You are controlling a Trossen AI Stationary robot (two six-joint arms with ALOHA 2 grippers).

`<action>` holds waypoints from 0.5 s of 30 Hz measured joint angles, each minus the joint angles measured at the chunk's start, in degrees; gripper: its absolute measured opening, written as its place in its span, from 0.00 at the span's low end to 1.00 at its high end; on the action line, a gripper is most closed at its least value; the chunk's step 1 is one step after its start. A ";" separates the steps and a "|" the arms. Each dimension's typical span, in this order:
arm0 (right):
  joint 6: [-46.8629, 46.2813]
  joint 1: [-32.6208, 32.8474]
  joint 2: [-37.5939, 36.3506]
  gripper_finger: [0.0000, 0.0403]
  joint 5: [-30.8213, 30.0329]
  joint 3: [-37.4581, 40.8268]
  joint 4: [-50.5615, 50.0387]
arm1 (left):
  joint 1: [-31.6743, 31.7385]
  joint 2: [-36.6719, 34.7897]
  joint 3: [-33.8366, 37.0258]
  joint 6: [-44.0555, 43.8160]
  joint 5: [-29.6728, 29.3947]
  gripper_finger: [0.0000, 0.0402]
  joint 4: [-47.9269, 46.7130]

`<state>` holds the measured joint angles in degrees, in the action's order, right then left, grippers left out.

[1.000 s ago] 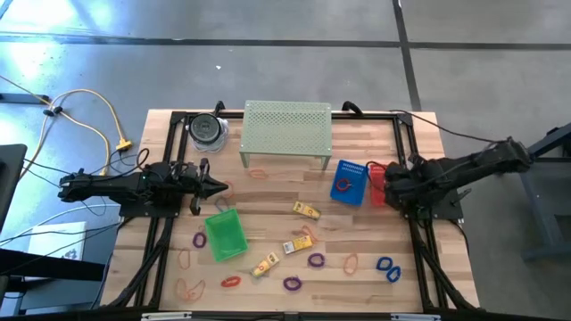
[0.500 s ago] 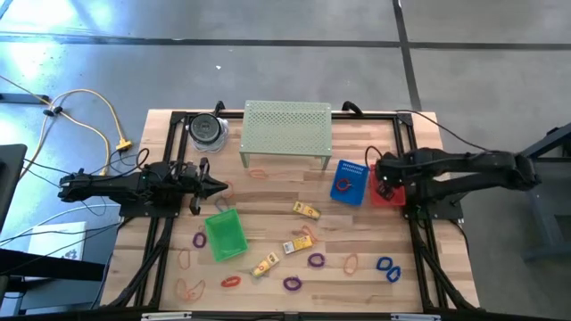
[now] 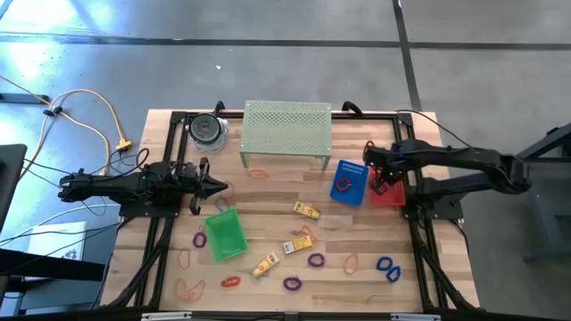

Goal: Pick & Place Office Desk Supplies
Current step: Put the blue rubber band into the red bin, then put the blue spring keychain into the blue bin

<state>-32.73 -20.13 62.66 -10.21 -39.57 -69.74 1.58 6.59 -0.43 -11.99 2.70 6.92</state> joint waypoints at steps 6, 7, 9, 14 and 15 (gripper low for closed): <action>-0.03 -0.69 2.60 0.04 0.17 0.00 0.26 | 0.00 0.00 0.00 0.02 0.02 0.00 0.00; -0.05 -0.71 2.82 0.06 0.15 0.00 0.24 | -0.01 0.00 0.00 0.03 0.02 0.00 -0.01; -0.25 -0.68 3.04 0.11 0.10 0.00 0.33 | 0.01 0.00 0.00 0.11 0.00 0.00 0.00; -1.61 -0.67 3.16 0.31 -2.74 0.00 0.23 | -0.01 0.00 0.00 0.09 0.02 0.00 -0.02; -1.65 -0.69 3.16 0.35 -3.56 0.00 0.10 | 0.00 0.00 0.00 0.11 0.02 0.00 -0.02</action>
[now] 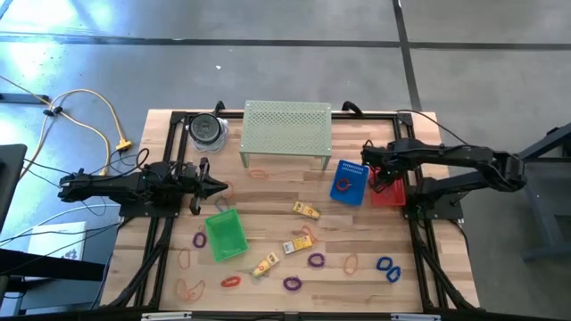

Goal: Pick & Place Office Desk Supplies
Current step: Put the blue spring keychain into the blue bin

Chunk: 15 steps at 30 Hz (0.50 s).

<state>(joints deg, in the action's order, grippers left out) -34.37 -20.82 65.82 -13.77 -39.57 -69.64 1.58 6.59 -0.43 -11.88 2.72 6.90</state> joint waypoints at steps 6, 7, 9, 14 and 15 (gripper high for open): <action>1.54 0.04 -0.26 0.48 0.89 -1.90 -2.20 | -0.01 0.00 0.00 -0.02 0.00 0.00 0.00; 1.50 0.04 -0.26 0.48 0.97 -2.82 -2.96 | 0.00 0.00 0.00 -0.02 0.00 0.00 0.00; 1.17 0.04 -0.26 0.48 3.52 -4.75 -4.62 | -0.01 0.00 0.00 -0.03 0.00 0.00 0.00; -1.43 0.14 -0.56 0.44 12.60 -10.48 -9.13 | 0.01 0.00 0.00 -0.04 0.00 0.00 0.00; -1.92 0.37 -0.73 0.43 14.43 -11.49 -9.90 | -0.01 0.00 0.00 -0.04 0.00 0.00 0.00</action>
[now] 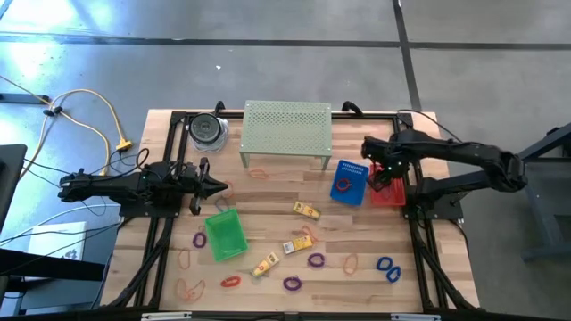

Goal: Pick & Place Office Desk Supplies
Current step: Put the blue spring keychain into the blue bin

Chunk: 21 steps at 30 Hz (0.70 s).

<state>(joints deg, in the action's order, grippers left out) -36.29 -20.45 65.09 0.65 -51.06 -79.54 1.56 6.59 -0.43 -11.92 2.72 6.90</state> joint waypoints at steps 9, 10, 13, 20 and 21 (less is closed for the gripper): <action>-10.16 11.06 -4.58 0.32 15.62 -2.61 0.89 | 0.01 0.00 0.00 -0.02 0.00 0.00 0.00; -11.64 13.24 -4.93 0.31 17.17 -2.61 1.92 | 0.00 0.00 0.00 -0.02 0.00 0.00 0.00; -17.12 21.11 -5.84 0.28 20.35 -2.61 5.45 | 0.00 0.00 0.00 -0.02 0.00 0.00 0.00; -31.66 40.12 -5.72 0.24 14.81 -2.58 14.74 | 0.00 0.01 0.00 -0.13 0.17 0.00 -0.02; -34.23 42.83 -5.63 0.24 13.60 -2.58 15.90 | 0.00 0.02 0.00 -0.26 0.20 0.00 -0.02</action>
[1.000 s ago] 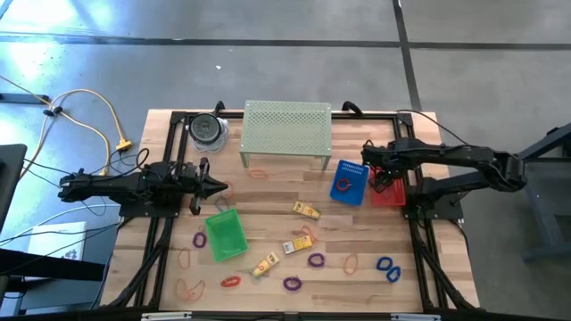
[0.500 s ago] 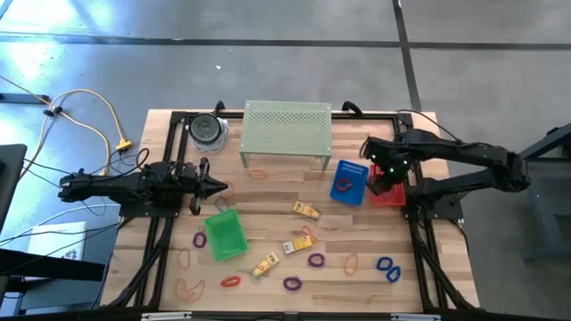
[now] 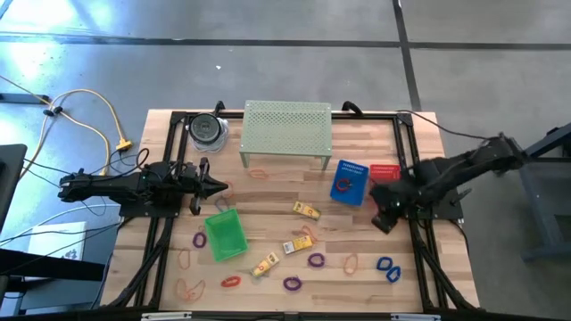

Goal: Pick & Place Office Desk Supplies
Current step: Put the blue spring keychain into the blue bin

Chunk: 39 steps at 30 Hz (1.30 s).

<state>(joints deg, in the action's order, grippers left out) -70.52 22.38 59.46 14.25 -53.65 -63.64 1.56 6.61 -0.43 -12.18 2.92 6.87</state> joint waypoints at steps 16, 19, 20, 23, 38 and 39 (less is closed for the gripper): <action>-24.23 25.22 8.97 0.26 -18.22 0.08 2.02 | 0.00 0.02 0.00 -1.67 0.02 0.00 0.00; -25.61 25.27 10.77 0.33 -15.63 0.08 0.69 | 0.00 0.02 0.00 -1.67 0.02 0.00 0.00; -25.88 25.27 11.37 0.36 -14.92 0.08 0.44 | 0.00 0.02 0.00 -1.67 0.02 0.00 0.00; -25.82 25.26 12.81 0.46 -13.62 0.08 0.57 | 0.01 0.02 0.00 -1.69 0.02 0.00 0.01; -20.74 28.93 24.22 0.64 -9.98 0.08 4.21 | 0.01 0.04 0.00 -1.39 -0.09 0.00 0.02; -20.72 29.13 25.05 0.64 -9.44 0.08 4.38 | 0.00 0.04 0.00 -1.38 -0.11 0.00 0.04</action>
<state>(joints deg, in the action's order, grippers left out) -91.24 51.51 84.51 4.82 -53.56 -59.26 1.56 6.66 -0.43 -13.56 2.81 6.91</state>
